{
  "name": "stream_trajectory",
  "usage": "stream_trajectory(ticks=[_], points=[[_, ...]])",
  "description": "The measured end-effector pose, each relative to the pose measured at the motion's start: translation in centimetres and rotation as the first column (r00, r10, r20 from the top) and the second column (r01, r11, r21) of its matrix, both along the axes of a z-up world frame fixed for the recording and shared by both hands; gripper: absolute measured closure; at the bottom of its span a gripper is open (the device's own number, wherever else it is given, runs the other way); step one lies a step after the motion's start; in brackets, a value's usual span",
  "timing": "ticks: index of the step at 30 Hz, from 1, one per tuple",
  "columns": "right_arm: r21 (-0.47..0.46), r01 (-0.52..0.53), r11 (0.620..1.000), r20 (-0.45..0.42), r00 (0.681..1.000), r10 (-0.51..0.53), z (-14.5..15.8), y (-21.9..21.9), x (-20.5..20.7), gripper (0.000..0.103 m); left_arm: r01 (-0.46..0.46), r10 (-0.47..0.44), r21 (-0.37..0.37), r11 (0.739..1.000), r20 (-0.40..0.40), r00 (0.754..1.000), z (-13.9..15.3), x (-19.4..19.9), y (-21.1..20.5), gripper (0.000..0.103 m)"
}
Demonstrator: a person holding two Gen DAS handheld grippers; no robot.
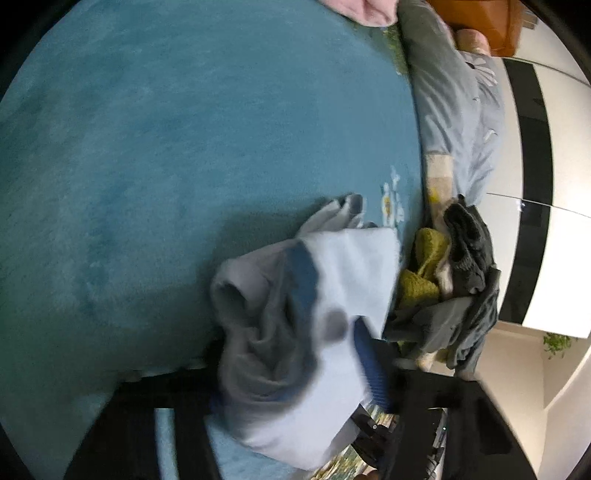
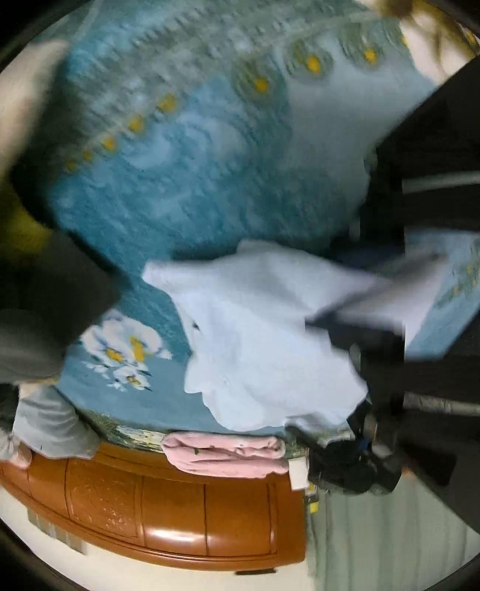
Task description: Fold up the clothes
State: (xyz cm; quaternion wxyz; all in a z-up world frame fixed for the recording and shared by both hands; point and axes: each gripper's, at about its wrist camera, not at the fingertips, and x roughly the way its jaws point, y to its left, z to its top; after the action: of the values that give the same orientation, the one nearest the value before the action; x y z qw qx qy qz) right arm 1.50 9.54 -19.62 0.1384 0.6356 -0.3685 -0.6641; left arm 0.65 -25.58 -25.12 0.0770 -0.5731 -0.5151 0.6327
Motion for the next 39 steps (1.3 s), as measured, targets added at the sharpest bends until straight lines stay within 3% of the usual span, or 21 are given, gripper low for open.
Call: stream_trajectory(ticks=[4,7,11,15,20,23,26,29,32,34,36,39], points=[[0.038,-0.045,0.998,-0.019,0.999,0.046,2.4,-1.2,-1.4,0.094,-0.017,0.017,0.011,1.000,-0.024,1.000,0.5,1.0,-0.9,0.083],[0.055,-0.128,0.990,-0.090,0.987,0.133,6.6,-3.2,-3.4,0.095,-0.048,0.052,0.048,0.998,-0.090,0.995,2.2,1.3,-2.1,0.085],[0.114,-0.293,0.949,-0.224,0.924,0.311,13.4,-9.1,-8.5,0.095,-0.139,0.156,0.092,0.986,-0.216,0.964,6.3,1.3,-6.7,0.086],[0.164,-0.445,0.880,-0.379,0.795,0.473,19.9,-19.0,-15.1,0.095,-0.252,0.266,0.086,0.964,-0.370,0.890,12.0,0.3,-13.7,0.086],[0.278,-0.608,0.743,-0.534,0.546,0.646,25.9,-33.6,-22.1,0.095,-0.393,0.295,-0.057,0.918,-0.565,0.771,19.5,-1.6,-22.3,0.086],[0.372,-0.647,0.666,-0.540,0.433,0.722,26.7,-41.7,-25.9,0.095,-0.463,0.317,-0.100,0.881,-0.602,0.733,19.9,-3.4,-26.2,0.086],[0.450,-0.677,0.582,-0.479,0.367,0.797,24.5,-47.3,-28.9,0.095,-0.514,0.365,-0.107,0.851,-0.584,0.725,17.1,-4.8,-28.8,0.086],[0.524,-0.685,0.507,-0.378,0.346,0.859,20.2,-51.7,-30.7,0.095,-0.520,0.398,-0.107,0.847,-0.520,0.756,12.8,-6.0,-29.1,0.086],[0.565,-0.684,0.461,-0.289,0.360,0.887,16.4,-52.7,-31.9,0.095,-0.493,0.407,-0.100,0.864,-0.436,0.802,8.3,-7.3,-28.5,0.086],[0.586,-0.684,0.434,-0.231,0.373,0.899,13.9,-52.7,-32.7,0.094,-0.476,0.404,-0.078,0.876,-0.420,0.812,6.4,-7.4,-28.2,0.084],[0.585,-0.679,0.443,-0.216,0.395,0.893,12.9,-52.0,-33.4,0.091,-0.461,0.398,-0.056,0.885,-0.420,0.815,5.3,-7.3,-27.9,0.080],[0.581,-0.654,0.485,-0.242,0.430,0.870,12.8,-50.6,-33.9,0.075,-0.449,0.382,-0.064,0.891,-0.428,0.819,5.5,-6.8,-27.9,0.072]])
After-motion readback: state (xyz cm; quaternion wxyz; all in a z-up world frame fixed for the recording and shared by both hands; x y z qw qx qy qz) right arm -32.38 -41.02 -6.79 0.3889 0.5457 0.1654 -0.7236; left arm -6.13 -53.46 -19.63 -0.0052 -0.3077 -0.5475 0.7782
